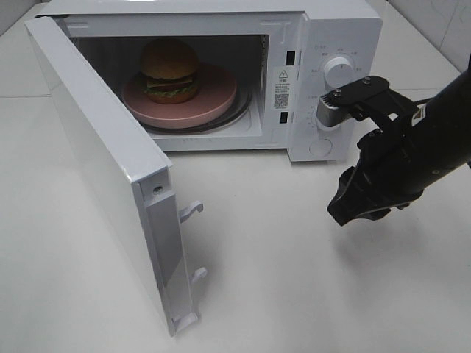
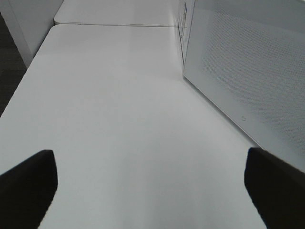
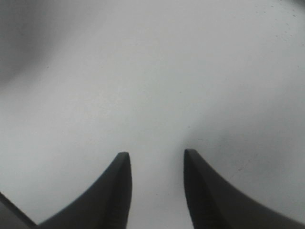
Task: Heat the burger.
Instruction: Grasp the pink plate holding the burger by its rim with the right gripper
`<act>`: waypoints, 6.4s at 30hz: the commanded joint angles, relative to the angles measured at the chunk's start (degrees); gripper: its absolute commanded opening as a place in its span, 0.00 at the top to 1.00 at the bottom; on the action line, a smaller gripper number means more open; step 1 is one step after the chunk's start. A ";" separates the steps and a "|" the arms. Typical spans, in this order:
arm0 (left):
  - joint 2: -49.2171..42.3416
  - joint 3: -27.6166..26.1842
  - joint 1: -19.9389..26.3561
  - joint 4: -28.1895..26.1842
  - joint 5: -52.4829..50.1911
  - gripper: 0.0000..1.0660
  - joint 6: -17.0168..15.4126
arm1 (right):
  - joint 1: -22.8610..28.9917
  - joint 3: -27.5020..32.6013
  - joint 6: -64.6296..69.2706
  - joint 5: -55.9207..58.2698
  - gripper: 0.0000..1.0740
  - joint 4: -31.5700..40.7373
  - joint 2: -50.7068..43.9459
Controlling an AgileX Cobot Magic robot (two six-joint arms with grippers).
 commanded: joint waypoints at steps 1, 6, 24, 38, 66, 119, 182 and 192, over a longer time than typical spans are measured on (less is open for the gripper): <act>-0.29 0.17 0.11 -0.17 0.17 0.05 0.00 | 0.11 -2.52 -3.27 3.55 0.62 0.11 -0.63; -0.29 0.17 0.11 -0.17 0.17 0.05 0.00 | 0.11 -4.30 -5.73 4.47 0.62 -0.06 -0.63; -0.29 0.17 0.11 -0.17 0.17 0.05 0.00 | 9.22 -17.65 -23.03 15.53 0.07 -4.58 10.66; -0.29 0.17 0.11 -0.17 0.17 0.05 0.00 | 13.98 -36.84 -31.40 22.23 0.10 -7.68 25.21; -0.29 0.17 0.11 -0.17 0.17 0.05 0.00 | 14.04 -64.46 -32.43 26.24 0.18 -11.63 43.83; -0.29 0.17 0.11 -0.17 0.17 0.05 0.00 | 14.04 -74.48 -32.83 12.43 0.29 -12.15 51.97; -0.29 0.17 0.11 -0.17 0.17 0.05 0.00 | 13.46 -78.90 -31.57 11.57 0.30 -9.11 59.01; -0.29 0.17 0.11 -0.17 0.17 0.05 0.00 | 13.46 -78.90 -31.57 12.89 0.41 -9.11 59.01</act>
